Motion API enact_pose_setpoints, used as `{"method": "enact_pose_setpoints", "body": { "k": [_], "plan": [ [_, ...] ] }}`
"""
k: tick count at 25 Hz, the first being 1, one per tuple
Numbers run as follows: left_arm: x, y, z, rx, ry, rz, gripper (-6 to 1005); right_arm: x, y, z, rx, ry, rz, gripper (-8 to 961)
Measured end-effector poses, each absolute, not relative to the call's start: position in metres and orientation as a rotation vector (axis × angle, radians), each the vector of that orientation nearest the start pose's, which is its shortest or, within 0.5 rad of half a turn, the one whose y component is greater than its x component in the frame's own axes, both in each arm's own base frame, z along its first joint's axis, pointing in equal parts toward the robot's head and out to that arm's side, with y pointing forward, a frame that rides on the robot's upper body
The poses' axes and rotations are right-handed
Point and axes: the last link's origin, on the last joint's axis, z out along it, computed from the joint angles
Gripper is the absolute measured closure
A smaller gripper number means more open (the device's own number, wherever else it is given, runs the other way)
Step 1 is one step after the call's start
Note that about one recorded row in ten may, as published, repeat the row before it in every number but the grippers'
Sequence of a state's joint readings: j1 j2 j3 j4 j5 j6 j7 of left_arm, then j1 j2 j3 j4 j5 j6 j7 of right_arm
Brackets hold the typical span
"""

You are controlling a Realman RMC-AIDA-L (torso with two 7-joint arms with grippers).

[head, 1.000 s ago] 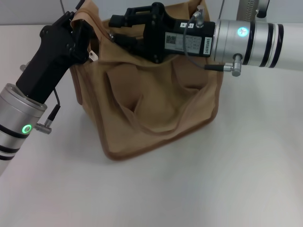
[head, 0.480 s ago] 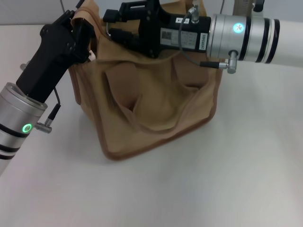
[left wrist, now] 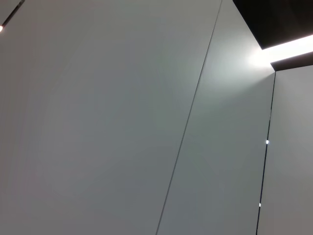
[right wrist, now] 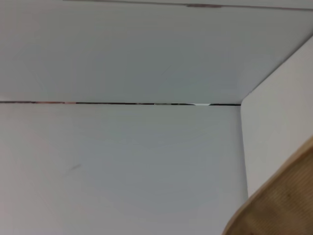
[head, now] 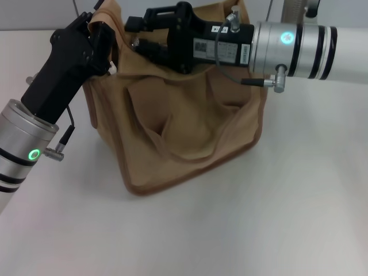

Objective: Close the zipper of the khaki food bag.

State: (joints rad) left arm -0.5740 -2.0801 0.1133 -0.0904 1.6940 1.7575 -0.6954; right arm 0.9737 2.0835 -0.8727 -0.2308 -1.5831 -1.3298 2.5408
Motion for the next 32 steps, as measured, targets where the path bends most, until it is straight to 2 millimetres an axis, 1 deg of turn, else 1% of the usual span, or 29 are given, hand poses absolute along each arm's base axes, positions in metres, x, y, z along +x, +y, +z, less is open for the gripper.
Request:
{"method": "enact_pose_setpoints", "body": {
  "k": [3, 12, 16, 19, 24, 32],
  "plan": [
    [-0.226, 0.308, -0.016, -1.896, -0.459, -1.582, 957, 0.112, 0.401, -0.065, -2.258, 2.329, 1.145, 558],
    [-0.227, 0.308, -0.016, -1.895, -0.463, -1.578, 958, 0.119, 0.400, -0.067, -2.225, 2.351, 1.137, 567],
    [-0.227, 0.307, -0.016, -1.894, -0.463, -1.578, 959, 0.119, 0.399, -0.067, -2.271, 2.283, 1.141, 571],
    [-0.228, 0.307, -0.016, -1.892, -0.466, -1.575, 960, 0.117, 0.399, -0.067, -2.302, 2.236, 1.150, 751],
    [-0.229, 0.306, -0.016, -1.889, -0.469, -1.574, 961, 0.117, 0.399, -0.066, -2.307, 2.229, 1.153, 952],
    [-0.233, 0.303, -0.015, -1.879, -0.478, -1.568, 963, 0.122, 0.397, -0.061, -2.320, 2.200, 1.175, 954]
  ]
}}
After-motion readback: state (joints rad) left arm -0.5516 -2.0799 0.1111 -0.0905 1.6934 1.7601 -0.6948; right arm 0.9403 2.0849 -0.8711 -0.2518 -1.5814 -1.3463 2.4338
